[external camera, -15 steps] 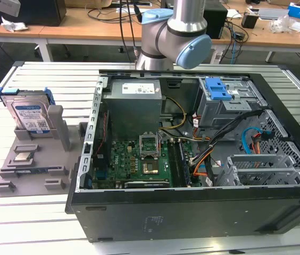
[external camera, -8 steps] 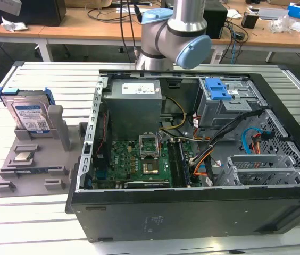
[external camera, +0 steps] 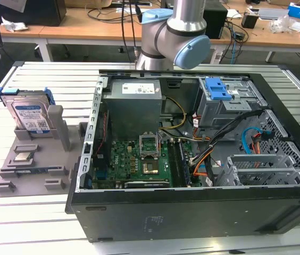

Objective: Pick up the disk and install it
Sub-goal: 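Pick up the disk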

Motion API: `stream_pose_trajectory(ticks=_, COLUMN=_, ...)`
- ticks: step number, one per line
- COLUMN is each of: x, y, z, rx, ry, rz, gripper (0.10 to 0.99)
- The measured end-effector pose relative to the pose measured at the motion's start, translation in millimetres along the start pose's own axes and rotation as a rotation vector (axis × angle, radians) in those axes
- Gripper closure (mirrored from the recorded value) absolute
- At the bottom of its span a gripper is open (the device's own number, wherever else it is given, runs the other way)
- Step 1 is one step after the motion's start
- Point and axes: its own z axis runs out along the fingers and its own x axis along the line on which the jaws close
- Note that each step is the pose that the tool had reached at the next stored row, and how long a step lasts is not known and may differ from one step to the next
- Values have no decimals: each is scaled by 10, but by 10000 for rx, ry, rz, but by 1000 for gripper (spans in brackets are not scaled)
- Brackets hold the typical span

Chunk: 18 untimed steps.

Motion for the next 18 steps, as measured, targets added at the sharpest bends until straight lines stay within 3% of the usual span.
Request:
stream_pose_trajectory(ticks=7, x=-42, y=-23, z=9, rx=1, ry=-1, rz=0, gripper=608)
stream_pose_trajectory(ticks=18, x=-40, y=-46, z=130, rx=-2, ry=0, rz=1, gripper=608)
